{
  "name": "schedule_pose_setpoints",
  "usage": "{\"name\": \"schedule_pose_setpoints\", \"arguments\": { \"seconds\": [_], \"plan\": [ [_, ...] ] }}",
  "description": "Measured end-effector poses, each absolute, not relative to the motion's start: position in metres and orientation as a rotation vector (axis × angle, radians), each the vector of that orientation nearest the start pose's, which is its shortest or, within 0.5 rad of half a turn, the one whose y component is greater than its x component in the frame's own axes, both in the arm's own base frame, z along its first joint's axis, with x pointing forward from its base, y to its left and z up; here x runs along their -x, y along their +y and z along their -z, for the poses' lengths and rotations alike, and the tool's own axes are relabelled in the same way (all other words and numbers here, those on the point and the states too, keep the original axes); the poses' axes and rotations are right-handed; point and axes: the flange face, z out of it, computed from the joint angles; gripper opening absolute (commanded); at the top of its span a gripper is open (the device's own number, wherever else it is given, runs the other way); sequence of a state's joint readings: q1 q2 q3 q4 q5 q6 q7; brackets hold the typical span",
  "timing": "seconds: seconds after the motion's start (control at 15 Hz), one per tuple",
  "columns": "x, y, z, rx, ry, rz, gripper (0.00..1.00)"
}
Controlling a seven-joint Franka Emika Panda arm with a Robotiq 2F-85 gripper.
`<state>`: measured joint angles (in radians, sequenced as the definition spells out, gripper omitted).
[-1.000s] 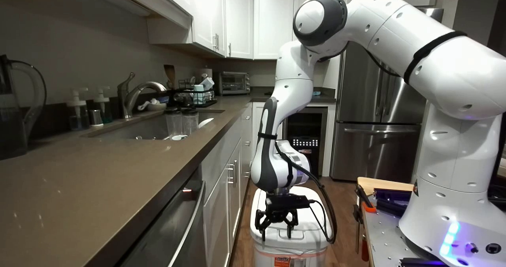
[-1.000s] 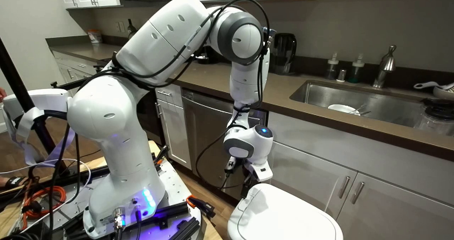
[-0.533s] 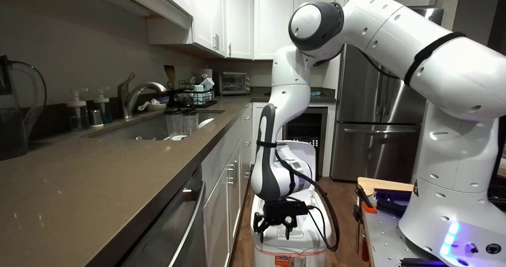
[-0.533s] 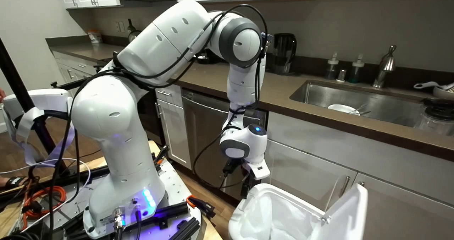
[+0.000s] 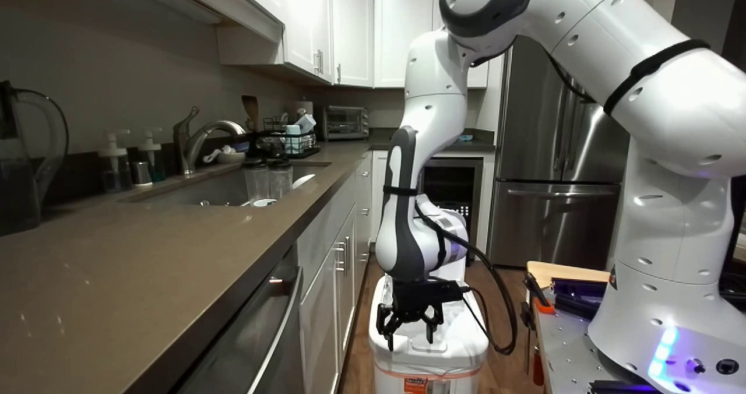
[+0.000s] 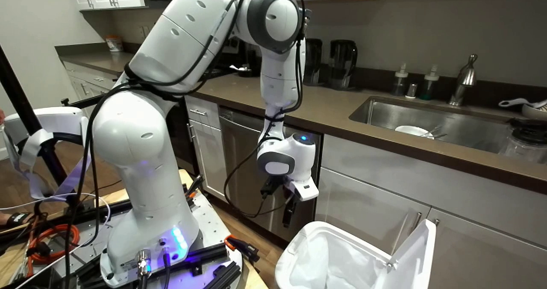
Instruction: Press the button to open the bin
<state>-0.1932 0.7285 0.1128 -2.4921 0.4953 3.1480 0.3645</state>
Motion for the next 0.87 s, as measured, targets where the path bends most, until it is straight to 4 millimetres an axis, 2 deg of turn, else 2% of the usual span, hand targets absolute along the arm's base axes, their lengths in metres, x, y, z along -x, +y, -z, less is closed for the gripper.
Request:
{"name": "schedule_pose_setpoints", "arguments": {
  "seconds": [0.2, 0.47, 0.67, 0.87],
  "plan": [
    [-0.385, -0.061, -0.044, 2.710, 1.404, -0.276, 1.00],
    [-0.388, -0.071, -0.086, 2.659, 1.361, -0.414, 1.00],
    [-0.389, -0.079, -0.110, 2.620, 1.308, -0.507, 1.00],
    [-0.388, -0.084, -0.126, 2.598, 1.265, -0.553, 1.00]
  ]
}}
